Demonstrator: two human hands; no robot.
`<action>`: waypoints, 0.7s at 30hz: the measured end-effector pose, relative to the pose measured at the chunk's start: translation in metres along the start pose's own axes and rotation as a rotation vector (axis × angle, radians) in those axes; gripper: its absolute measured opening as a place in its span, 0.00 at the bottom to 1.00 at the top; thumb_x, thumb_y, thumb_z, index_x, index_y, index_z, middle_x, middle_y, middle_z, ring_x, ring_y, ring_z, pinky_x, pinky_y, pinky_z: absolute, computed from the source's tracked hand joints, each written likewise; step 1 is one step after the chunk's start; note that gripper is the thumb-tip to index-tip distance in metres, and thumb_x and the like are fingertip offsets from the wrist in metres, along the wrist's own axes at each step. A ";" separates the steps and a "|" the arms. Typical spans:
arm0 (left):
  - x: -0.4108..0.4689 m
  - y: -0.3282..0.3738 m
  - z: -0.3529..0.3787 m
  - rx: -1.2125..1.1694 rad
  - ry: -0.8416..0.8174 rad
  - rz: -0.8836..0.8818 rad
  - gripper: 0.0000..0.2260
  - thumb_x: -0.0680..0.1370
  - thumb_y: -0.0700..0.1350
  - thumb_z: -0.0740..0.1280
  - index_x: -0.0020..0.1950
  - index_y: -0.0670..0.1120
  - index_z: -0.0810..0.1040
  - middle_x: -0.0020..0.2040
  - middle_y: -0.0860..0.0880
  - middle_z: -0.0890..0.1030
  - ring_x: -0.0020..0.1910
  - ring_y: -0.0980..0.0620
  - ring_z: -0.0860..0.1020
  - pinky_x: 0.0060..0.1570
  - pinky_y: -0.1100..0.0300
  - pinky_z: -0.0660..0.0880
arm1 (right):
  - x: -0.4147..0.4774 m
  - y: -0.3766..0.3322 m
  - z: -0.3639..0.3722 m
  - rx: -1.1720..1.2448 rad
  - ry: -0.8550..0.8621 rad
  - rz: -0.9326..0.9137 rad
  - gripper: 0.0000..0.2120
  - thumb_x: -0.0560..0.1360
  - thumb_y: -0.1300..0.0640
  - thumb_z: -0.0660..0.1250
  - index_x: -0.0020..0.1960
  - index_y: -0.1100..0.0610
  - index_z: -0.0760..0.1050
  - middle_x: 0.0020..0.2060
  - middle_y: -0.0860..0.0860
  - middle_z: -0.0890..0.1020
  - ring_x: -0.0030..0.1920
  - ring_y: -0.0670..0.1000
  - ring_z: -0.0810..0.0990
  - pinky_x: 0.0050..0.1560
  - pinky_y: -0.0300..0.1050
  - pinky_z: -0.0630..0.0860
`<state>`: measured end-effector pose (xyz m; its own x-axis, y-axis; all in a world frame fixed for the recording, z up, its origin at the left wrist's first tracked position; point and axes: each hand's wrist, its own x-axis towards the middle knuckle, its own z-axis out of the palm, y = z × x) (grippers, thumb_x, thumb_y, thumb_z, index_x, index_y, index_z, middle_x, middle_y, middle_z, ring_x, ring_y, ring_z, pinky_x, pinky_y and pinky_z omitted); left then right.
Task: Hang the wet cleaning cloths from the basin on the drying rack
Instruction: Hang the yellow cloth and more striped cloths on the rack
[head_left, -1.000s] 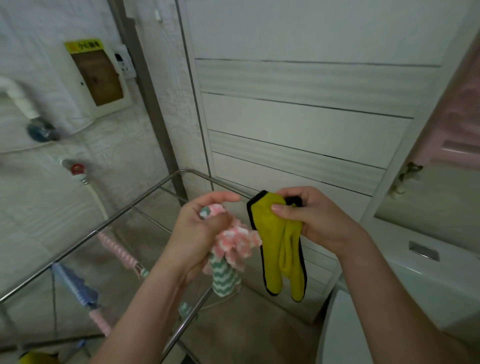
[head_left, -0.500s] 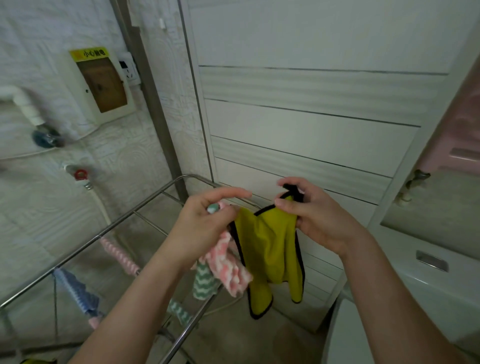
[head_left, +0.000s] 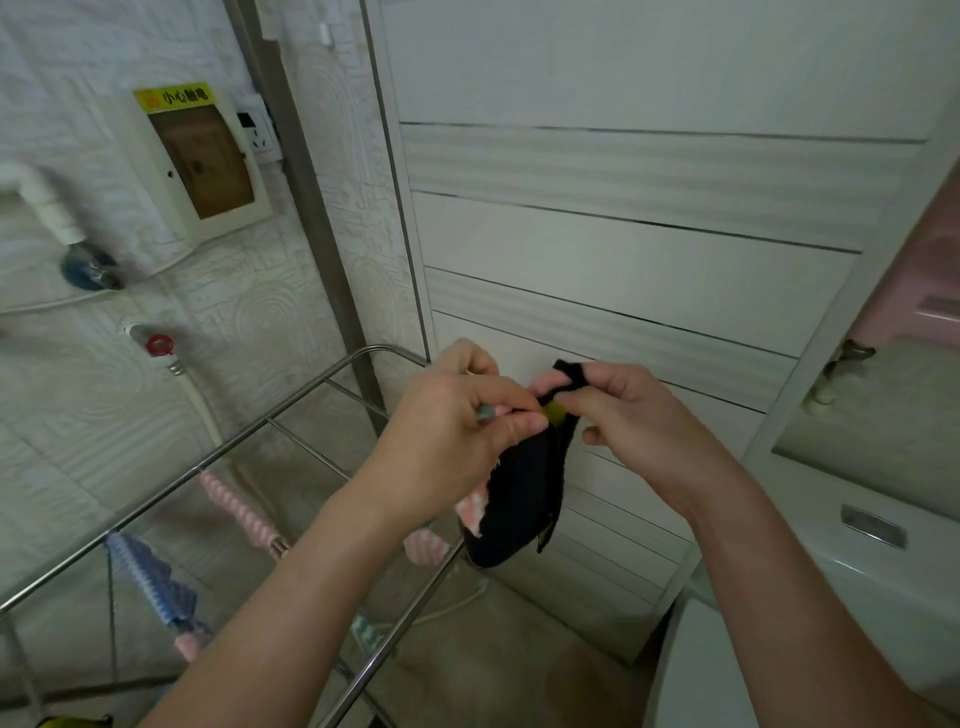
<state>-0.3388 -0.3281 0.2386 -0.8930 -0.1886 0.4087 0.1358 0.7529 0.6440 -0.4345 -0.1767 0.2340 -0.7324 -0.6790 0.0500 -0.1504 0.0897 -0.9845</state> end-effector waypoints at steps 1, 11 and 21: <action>0.002 -0.002 0.001 -0.002 -0.023 -0.011 0.04 0.71 0.46 0.73 0.45 0.52 0.84 0.47 0.51 0.76 0.46 0.60 0.75 0.47 0.67 0.73 | 0.001 0.000 0.002 -0.029 -0.044 0.002 0.14 0.79 0.64 0.61 0.48 0.51 0.83 0.38 0.43 0.84 0.39 0.37 0.79 0.39 0.29 0.73; 0.002 -0.007 0.004 -0.211 -0.242 -0.132 0.05 0.72 0.42 0.73 0.41 0.53 0.83 0.32 0.62 0.81 0.34 0.66 0.78 0.39 0.72 0.71 | 0.006 0.011 -0.005 -0.073 0.063 0.020 0.16 0.73 0.66 0.67 0.58 0.53 0.80 0.43 0.50 0.86 0.40 0.50 0.85 0.44 0.41 0.80; 0.005 -0.005 -0.008 0.082 -0.144 0.018 0.05 0.71 0.50 0.73 0.46 0.52 0.85 0.38 0.59 0.82 0.40 0.63 0.79 0.42 0.65 0.76 | 0.003 0.019 0.006 0.072 0.098 0.098 0.03 0.74 0.61 0.71 0.47 0.56 0.82 0.41 0.50 0.86 0.37 0.49 0.83 0.38 0.42 0.81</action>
<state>-0.3407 -0.3379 0.2428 -0.9437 -0.0865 0.3192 0.1224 0.8053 0.5801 -0.4358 -0.1818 0.2147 -0.8029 -0.5952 -0.0346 -0.0292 0.0971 -0.9948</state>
